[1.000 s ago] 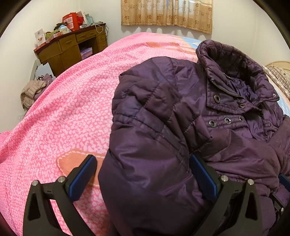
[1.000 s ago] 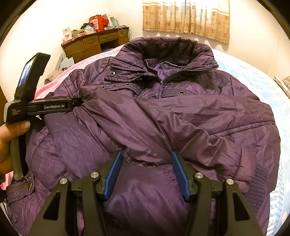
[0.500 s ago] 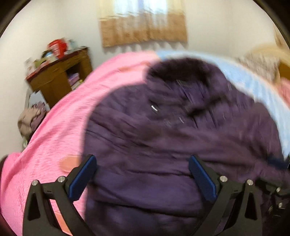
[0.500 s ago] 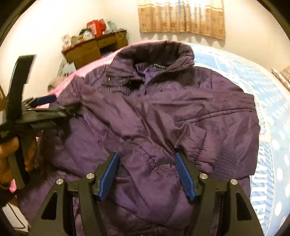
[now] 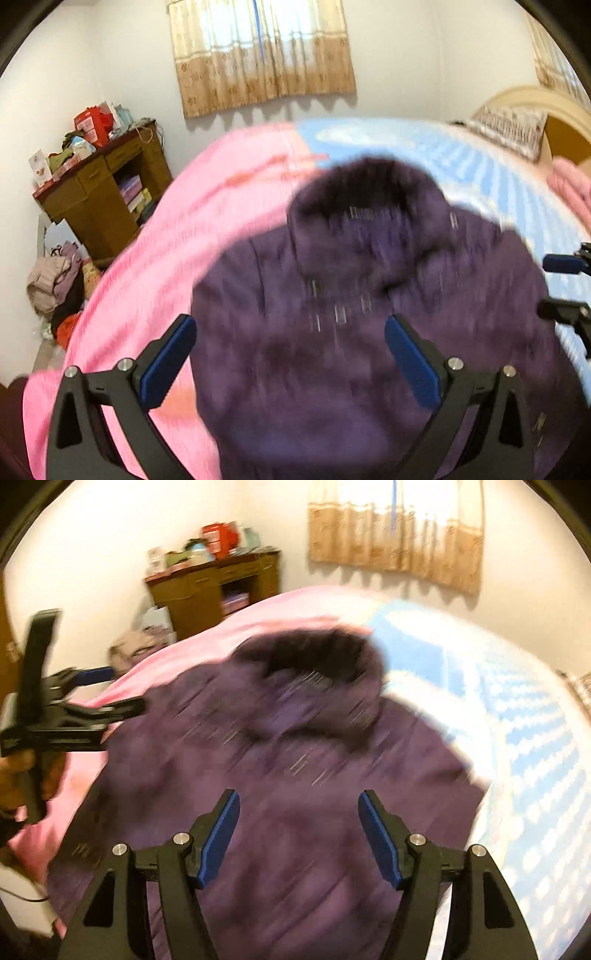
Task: Fold large clothes
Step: 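Grasp the collar edge of the purple jacket with both grippers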
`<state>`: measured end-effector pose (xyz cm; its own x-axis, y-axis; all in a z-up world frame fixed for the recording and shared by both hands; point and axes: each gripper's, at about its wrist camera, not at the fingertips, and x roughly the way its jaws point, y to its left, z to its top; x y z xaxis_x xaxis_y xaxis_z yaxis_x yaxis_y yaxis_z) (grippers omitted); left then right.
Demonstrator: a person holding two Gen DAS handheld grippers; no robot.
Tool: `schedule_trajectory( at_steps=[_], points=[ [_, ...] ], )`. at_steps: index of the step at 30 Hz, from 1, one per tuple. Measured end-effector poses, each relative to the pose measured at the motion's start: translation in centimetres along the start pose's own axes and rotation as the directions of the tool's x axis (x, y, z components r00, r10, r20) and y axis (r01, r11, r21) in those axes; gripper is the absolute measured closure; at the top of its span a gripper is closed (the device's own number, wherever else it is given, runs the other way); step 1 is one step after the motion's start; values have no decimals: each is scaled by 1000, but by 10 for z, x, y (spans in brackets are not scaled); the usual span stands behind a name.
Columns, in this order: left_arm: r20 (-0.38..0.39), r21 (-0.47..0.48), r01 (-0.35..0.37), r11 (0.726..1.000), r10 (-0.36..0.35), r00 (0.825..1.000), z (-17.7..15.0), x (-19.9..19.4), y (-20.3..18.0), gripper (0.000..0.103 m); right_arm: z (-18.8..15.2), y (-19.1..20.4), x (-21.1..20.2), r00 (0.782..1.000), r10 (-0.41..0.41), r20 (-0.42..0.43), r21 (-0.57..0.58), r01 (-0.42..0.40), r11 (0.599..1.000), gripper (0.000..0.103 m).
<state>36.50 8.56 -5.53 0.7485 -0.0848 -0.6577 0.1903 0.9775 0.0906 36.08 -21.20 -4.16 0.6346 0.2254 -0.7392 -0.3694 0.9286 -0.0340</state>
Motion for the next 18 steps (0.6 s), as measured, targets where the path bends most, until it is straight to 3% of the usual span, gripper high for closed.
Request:
schedule_trajectory(
  at_steps=[3, 5, 13, 15, 17, 18],
  points=[
    [18, -22, -6, 1000, 6, 1000, 40, 29, 8, 0, 39, -25, 30, 999, -41, 7, 4, 41, 999, 36],
    [-10, -27, 1, 1000, -1, 1000, 56, 58, 12, 0, 60, -39, 55, 999, -47, -12, 36, 48, 998, 36],
    [-72, 5, -43, 999, 44, 996, 82, 131, 6, 0, 104, -75, 139, 997, -29, -75, 97, 36, 995, 36],
    [-78, 22, -43, 999, 44, 996, 85, 137, 2, 0, 109, -73, 148, 997, -35, -69, 68, 40, 997, 47],
    [-65, 59, -30, 998, 34, 997, 87, 143, -5, 4, 113, -68, 158, 996, -36, -84, 27, 39, 999, 77],
    [-58, 75, -35, 997, 39, 998, 87, 140, -7, 10, 113, -64, 162, 994, -42, -96, 12, 44, 999, 82]
  ],
)
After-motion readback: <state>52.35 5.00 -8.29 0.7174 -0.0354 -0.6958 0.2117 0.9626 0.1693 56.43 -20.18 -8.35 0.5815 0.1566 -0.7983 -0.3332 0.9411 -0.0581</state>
